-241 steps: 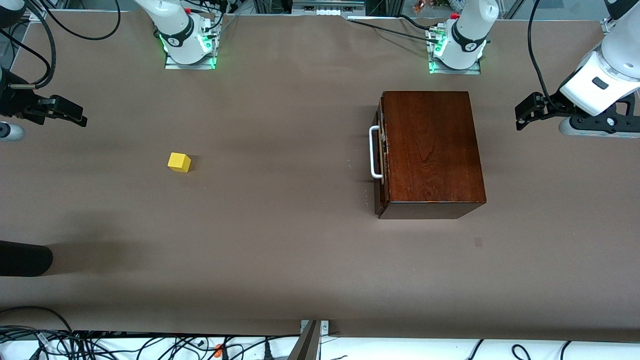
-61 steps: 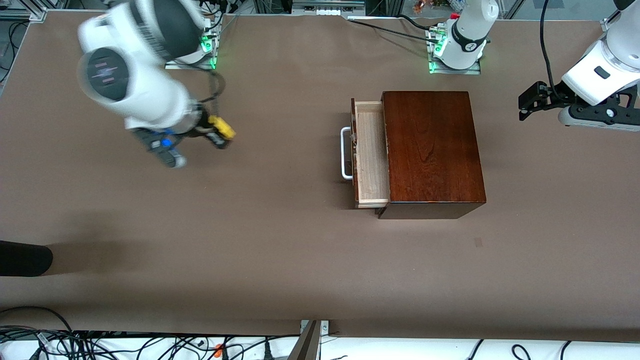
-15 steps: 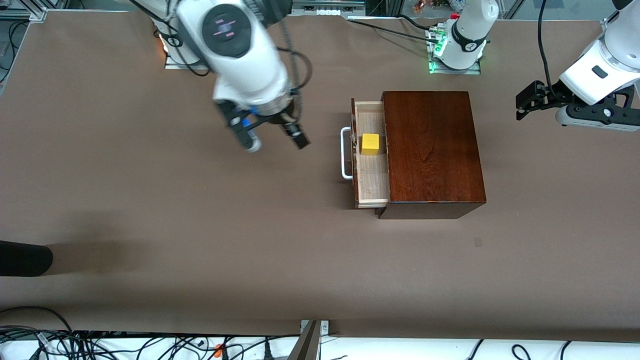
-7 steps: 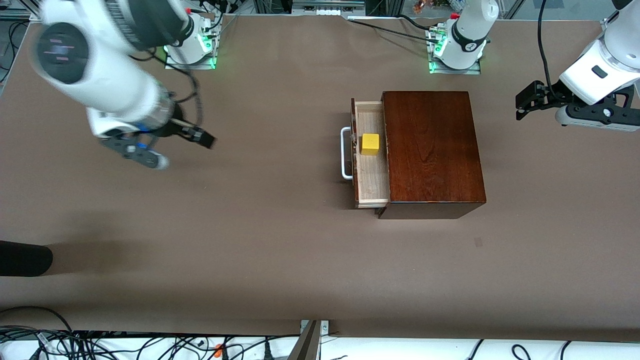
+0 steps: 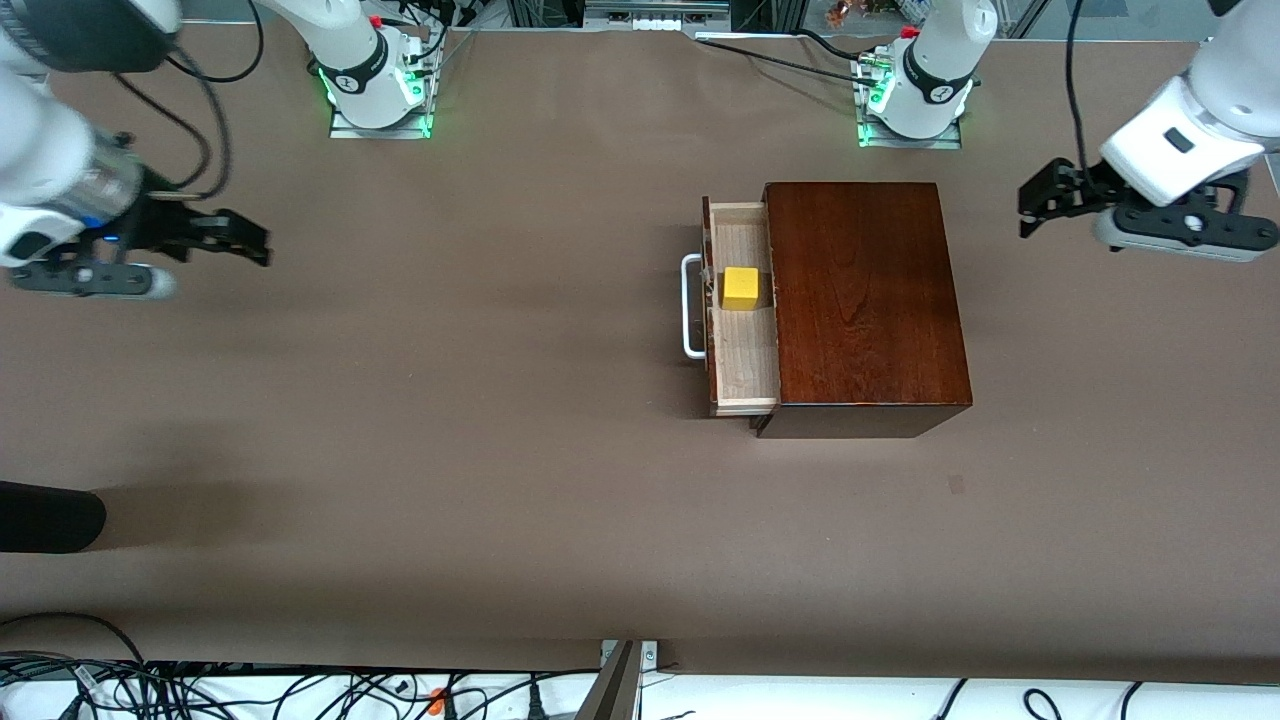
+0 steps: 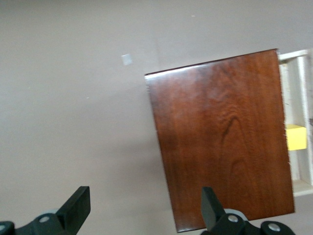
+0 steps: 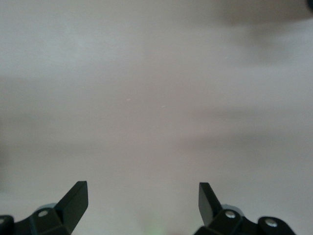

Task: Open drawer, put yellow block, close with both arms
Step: 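Reach the left gripper to the drawer front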

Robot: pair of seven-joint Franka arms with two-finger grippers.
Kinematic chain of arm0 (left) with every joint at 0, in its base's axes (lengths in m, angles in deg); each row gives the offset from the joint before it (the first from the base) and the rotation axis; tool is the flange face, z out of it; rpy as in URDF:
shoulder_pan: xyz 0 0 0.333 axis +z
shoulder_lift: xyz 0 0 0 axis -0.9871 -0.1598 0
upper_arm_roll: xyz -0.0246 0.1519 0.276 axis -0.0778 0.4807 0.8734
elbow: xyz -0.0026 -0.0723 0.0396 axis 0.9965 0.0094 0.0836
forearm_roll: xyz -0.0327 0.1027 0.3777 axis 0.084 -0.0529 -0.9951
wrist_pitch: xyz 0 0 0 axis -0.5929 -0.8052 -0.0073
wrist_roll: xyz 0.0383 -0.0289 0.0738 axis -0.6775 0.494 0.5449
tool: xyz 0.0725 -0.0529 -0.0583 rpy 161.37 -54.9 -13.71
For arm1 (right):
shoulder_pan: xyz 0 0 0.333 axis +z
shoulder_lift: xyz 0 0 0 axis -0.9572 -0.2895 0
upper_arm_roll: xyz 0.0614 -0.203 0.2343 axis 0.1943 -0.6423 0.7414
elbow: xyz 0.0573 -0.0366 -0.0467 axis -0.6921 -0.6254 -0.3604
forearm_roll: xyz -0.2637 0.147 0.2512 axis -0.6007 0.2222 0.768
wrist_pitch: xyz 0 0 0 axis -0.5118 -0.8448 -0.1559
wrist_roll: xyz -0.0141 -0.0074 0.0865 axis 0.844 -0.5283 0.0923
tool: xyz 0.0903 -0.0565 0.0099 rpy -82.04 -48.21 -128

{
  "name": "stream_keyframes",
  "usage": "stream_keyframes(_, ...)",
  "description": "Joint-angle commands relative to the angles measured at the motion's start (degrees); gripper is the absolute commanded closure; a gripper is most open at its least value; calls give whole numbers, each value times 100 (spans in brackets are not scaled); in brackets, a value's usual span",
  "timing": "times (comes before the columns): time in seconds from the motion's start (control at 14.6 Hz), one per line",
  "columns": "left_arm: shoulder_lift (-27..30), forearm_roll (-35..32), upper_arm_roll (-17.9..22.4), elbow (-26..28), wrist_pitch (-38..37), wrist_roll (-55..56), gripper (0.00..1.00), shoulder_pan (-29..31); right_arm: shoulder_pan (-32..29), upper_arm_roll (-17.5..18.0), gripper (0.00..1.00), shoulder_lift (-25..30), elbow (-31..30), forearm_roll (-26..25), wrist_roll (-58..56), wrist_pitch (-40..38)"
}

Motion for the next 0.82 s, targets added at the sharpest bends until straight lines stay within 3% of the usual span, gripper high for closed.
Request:
stream_keyframes(0.0,-91,241,-227,-188,-151,-124,0,-25,-901,712,0,279,-179,-235,-433,81)
stream_keyframes(0.27,-179,337,-245,-196,-116,-124,0,-357,-1598,986,0,393,-232,-244,-531,133)
stream_keyframes(0.48,-468,522,-236,-214,-99,-133,0,-1121,-1836,1170,0,411,-205,-261,-531,116)
stream_keyframes(0.75,-1529,505,-236,-1073,-81,-142,0,-2219,-1801,1214,0,394,-188,-314,-426,98)
